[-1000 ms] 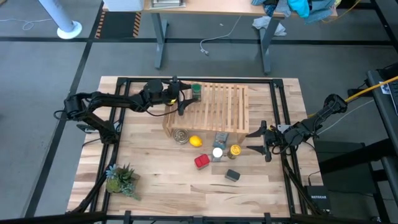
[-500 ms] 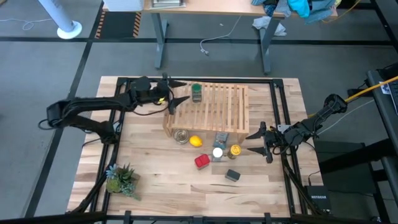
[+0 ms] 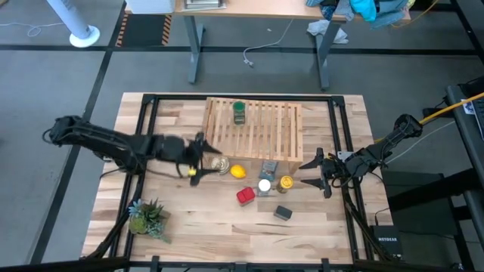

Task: Shelf spices
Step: Put the red seasoning can on the shelf

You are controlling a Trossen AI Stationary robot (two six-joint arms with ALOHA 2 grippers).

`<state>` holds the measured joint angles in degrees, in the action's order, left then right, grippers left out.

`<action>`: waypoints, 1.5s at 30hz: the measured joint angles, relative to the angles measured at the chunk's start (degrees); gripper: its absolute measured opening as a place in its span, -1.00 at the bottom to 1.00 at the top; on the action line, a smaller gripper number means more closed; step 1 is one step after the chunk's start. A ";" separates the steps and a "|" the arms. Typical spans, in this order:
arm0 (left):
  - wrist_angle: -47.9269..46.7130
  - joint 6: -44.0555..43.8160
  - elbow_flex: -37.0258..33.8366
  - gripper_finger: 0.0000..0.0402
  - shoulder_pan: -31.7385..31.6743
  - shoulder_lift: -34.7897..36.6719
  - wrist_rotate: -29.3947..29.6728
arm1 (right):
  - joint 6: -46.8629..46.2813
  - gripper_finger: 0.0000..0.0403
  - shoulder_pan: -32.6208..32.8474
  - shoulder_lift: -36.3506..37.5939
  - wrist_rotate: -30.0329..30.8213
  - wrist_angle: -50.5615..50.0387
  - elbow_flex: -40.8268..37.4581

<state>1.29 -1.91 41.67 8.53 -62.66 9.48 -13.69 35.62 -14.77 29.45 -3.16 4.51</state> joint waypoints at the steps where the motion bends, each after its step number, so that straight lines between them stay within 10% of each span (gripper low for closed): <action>1: 0.09 -0.86 0.00 0.46 2.41 -0.79 2.16 | 0.00 0.21 0.00 -0.01 0.00 0.00 0.00; 15: 2.39 -14.67 0.00 0.46 19.00 -20.85 26.28 | 0.01 0.21 0.00 -0.01 0.04 0.02 0.00; 45: 33.11 -21.64 0.00 0.46 20.60 -43.21 23.93 | 0.04 0.21 0.00 -0.02 -0.13 -0.02 0.00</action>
<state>34.40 -23.55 41.67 29.13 -105.87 33.41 -13.65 35.62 -14.79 29.32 -3.18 4.51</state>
